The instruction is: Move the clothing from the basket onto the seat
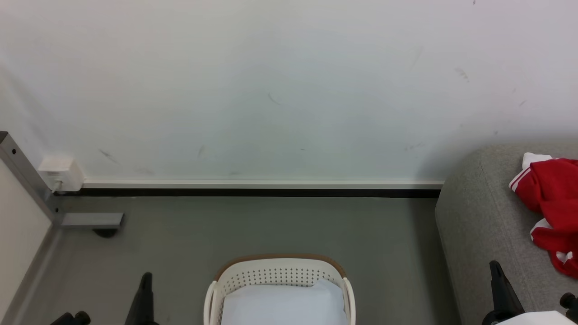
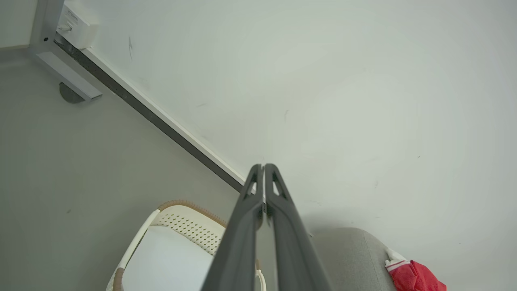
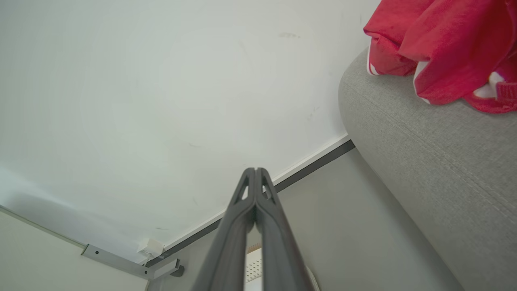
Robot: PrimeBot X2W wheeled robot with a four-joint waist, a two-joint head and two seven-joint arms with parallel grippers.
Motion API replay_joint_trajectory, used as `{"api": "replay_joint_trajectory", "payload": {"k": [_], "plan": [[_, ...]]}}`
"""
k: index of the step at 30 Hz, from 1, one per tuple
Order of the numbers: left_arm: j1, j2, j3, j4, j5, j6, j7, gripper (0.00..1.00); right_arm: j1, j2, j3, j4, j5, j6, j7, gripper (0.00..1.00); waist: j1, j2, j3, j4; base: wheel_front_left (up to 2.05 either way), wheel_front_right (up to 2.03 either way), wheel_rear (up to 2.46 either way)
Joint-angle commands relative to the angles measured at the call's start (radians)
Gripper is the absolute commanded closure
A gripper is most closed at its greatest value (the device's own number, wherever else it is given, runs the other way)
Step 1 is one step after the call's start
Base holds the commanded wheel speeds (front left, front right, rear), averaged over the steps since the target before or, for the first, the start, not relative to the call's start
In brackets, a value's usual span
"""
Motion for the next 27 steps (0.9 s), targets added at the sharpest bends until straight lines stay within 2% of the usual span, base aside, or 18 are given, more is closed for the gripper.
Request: {"api": "replay_joint_trajectory", "payload": {"k": [1, 27], "plan": [[-0.028, 0.005, 0.007, -0.014, -0.046, -0.008, 0.007, 1.0, -0.024, -0.005, -0.014, -0.021, 0.035, -0.001, 0.008, 1.0, -0.0001, 0.0, 0.001, 0.0, 0.0, 0.0, 0.0], [-0.06, 0.008, 0.026, -0.011, -0.348, -0.018, 0.088, 1.0, -0.032, 0.018, -0.075, -0.056, 0.295, -0.001, 0.087, 1.0, -0.0001, 0.0, 0.014, 0.004, 0.0, 0.0, 0.0]]}}
